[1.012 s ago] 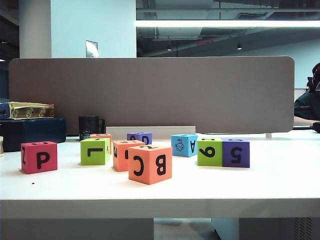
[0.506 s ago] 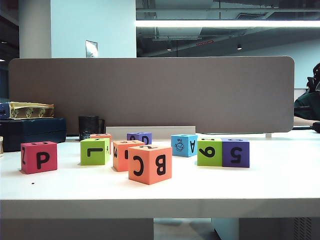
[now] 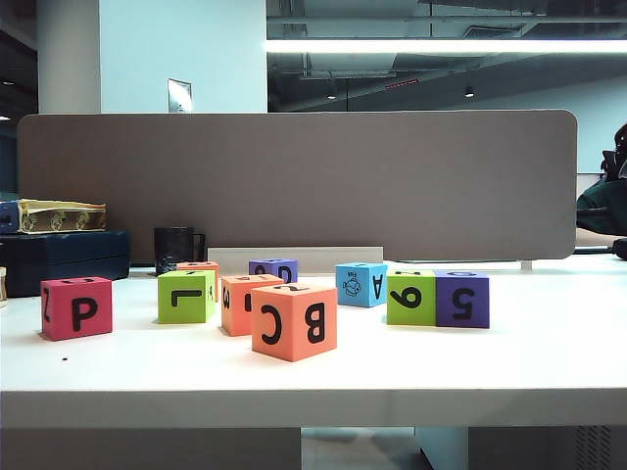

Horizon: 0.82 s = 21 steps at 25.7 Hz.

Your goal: Select the appropriate blocks from the scattered letter blocks on the table and arrange them in a row to spell out "TURING".

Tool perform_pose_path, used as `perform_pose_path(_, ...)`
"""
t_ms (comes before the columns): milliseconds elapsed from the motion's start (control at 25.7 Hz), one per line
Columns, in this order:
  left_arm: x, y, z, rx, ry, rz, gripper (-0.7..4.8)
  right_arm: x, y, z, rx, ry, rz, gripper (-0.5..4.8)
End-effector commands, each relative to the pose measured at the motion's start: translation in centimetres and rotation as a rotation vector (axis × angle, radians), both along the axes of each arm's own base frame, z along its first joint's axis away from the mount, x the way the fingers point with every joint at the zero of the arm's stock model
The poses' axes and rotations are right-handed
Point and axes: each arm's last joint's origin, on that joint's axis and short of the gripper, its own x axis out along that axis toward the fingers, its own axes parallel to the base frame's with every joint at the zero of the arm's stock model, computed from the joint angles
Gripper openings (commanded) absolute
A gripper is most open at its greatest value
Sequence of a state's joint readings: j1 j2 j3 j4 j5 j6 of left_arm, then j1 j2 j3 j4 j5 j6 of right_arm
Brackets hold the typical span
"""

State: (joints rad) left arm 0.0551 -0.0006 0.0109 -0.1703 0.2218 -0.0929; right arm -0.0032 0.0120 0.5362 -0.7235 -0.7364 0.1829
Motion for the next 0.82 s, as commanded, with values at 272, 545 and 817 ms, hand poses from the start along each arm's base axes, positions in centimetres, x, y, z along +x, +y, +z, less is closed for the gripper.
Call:
perform_pose_path(272,-0.7,-0.3,3.2,-0.155,-0.057,-0.072,-0.06,-0.2,0.0,0.2,0.002,-0.018,0.005,-0.01)
perform_pose_path(545,-2.1,-0.4,8.2,-0.144,-0.174,-0.081,-0.06,-0.2,0.0,0.0,0.001,0.002,0.004,-0.01)
perform_pose_path(817,0.7,-0.3,11.5,-0.15,-0.014,-0.099,-0.06,-0.2,0.0,0.0,0.001,0.0,0.001,-0.01)
